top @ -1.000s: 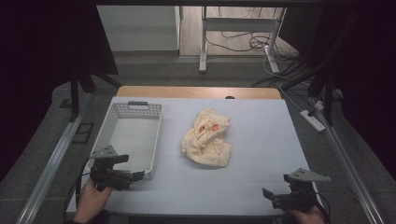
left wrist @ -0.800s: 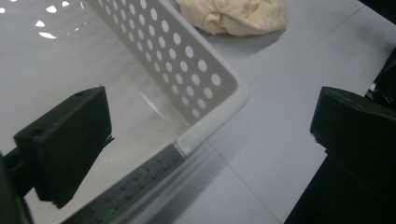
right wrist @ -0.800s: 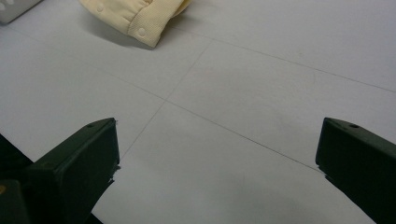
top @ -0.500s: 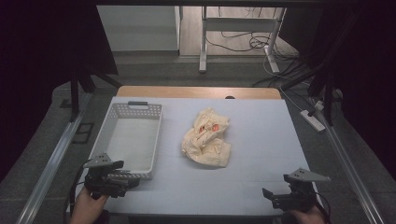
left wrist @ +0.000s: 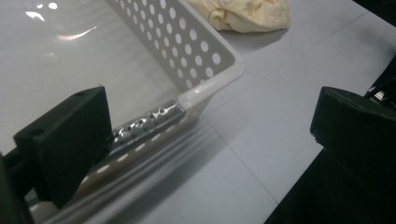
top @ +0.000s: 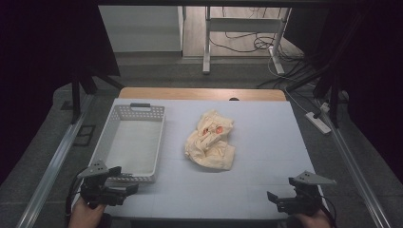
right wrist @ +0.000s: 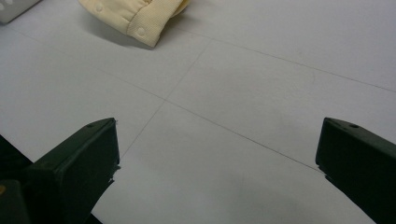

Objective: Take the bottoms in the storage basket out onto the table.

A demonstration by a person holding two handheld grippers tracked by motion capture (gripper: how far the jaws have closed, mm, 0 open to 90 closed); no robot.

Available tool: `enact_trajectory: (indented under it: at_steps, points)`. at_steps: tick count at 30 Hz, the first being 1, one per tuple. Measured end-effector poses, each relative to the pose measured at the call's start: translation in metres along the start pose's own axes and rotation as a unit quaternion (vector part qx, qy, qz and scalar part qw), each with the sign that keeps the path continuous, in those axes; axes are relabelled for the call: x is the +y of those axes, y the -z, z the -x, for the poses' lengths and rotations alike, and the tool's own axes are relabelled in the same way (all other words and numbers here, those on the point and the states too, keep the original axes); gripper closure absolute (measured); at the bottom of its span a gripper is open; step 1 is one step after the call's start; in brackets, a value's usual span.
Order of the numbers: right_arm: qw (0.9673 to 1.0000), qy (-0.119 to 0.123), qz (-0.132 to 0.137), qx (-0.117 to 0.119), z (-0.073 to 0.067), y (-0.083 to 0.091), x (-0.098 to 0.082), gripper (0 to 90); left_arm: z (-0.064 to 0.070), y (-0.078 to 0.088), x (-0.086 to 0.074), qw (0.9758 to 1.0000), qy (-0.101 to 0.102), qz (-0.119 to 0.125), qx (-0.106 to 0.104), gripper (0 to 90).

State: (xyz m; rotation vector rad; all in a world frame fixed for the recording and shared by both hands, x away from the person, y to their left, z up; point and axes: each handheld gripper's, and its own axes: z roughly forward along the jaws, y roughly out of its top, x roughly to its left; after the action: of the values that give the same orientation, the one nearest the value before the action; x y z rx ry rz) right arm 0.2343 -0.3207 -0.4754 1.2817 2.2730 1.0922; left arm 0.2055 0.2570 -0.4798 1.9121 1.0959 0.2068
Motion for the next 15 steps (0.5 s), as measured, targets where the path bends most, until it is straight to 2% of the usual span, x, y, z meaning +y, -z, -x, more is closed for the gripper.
enact_trajectory:
  at_steps: [7, 15]
  points:
    - [1.0000, 0.001, 0.000, 0.000, 0.000, 0.000, 0.000, 0.0, 0.002, 0.005, -0.007, 0.9999, 0.000, 0.005, 0.010, 0.0]
    - [1.0000, 0.002, 0.000, 0.000, 0.000, 0.000, 0.000, 0.0, 0.002, 0.009, -0.017, 0.9998, 0.009, 0.003, 0.015, 0.0]
